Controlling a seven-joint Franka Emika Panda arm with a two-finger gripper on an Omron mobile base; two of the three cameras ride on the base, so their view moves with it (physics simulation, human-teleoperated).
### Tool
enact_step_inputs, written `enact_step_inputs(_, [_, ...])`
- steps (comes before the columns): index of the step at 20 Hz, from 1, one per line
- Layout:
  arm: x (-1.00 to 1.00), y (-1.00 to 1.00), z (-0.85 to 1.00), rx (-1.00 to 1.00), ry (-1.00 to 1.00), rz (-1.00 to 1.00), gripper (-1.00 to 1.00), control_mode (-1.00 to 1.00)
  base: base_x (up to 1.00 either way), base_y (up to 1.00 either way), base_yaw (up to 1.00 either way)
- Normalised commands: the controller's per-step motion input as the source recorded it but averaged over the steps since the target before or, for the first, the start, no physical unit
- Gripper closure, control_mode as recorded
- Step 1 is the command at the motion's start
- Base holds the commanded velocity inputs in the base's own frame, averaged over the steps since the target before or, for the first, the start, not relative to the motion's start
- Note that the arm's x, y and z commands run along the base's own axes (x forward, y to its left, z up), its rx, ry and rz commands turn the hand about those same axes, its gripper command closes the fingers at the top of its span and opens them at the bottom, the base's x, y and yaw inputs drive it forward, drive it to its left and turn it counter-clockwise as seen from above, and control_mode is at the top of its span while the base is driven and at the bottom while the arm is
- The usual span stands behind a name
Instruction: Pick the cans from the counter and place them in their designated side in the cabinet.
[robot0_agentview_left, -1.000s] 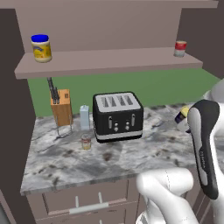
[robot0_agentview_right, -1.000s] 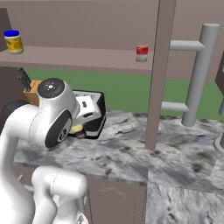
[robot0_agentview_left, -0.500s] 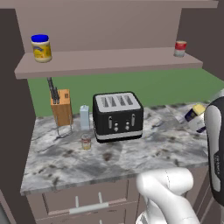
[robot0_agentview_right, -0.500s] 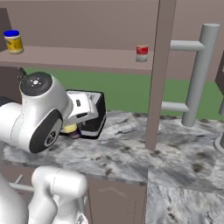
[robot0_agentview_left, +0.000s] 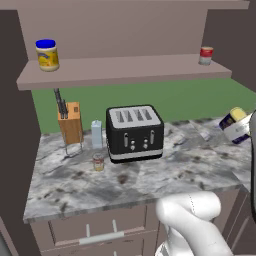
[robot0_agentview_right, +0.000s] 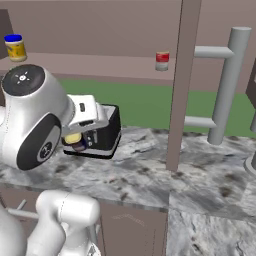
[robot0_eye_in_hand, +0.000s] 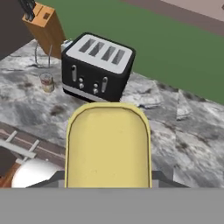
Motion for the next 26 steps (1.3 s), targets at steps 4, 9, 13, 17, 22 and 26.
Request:
enact_step_inputs(4, [0.00,0.09,0.25,0.00,-0.10,-0.03,1.00,-1.00,0.00,0.00,0.00])
enact_step_inputs(9, [0.00,0.12,0.17,0.00,-0.19,-0.04,1.00,-1.00,0.00,0.00,0.00])
enact_step_inputs(13, [0.00,0.08,0.17,0.00,-0.20,-0.03,1.00,-1.00,0.00,0.00,0.00])
enact_step_inputs(17, [0.00,0.02,0.23,0.01,-0.09,-0.02,1.00,-1.00,0.00,0.00,0.00])
enact_step_inputs(22, [0.01,0.00,0.33,0.03,-0.04,0.00,1.00,-1.00,0.00,0.00,0.00])
enact_step_inputs(26, [0.04,0.00,0.33,0.02,-0.03,0.00,1.00,-1.00,0.00,0.00,0.00])
